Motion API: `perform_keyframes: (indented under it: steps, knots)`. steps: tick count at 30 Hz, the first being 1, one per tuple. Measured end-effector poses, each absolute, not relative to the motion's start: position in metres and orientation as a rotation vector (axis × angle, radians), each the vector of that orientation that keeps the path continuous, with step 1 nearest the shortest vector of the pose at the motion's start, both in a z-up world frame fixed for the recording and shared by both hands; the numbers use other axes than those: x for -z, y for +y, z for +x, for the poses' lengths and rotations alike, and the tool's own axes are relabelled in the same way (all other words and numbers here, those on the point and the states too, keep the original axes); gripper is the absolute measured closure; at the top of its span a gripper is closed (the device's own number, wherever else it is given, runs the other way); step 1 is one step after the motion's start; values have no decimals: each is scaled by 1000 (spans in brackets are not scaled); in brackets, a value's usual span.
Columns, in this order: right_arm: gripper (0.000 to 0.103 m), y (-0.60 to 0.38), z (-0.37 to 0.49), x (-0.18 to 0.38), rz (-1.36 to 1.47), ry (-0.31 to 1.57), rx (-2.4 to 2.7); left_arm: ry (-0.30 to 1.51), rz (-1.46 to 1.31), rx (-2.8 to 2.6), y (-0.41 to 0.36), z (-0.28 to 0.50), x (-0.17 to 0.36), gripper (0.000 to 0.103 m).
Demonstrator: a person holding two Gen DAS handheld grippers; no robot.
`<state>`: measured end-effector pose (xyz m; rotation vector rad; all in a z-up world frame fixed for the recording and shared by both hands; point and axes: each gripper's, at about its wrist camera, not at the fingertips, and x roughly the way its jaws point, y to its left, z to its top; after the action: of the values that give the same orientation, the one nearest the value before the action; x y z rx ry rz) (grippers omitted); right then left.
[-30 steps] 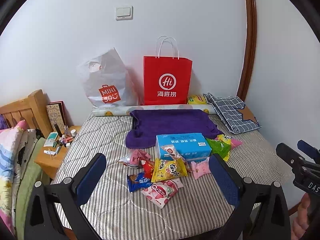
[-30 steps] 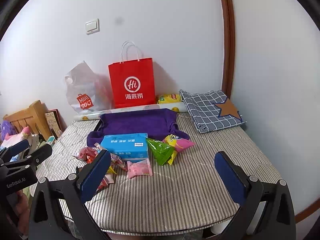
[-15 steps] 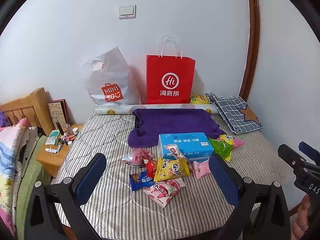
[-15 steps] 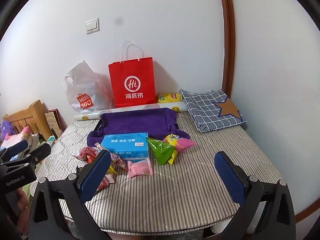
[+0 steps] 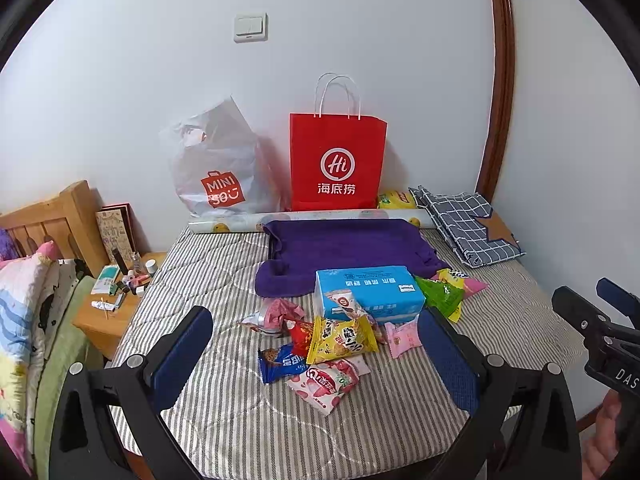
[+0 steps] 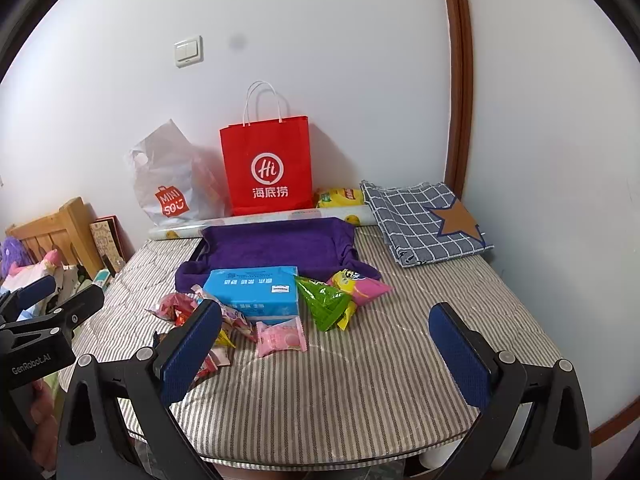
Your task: Organize snacks
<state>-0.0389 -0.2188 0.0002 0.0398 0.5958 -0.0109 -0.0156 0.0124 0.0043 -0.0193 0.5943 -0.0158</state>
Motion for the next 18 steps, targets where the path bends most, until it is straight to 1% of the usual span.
perform_keyframes:
  steps: [18]
  knots:
    - [0, -214, -41, -4, 28, 588, 4, 582, -11, 11, 12, -19, -5, 0]
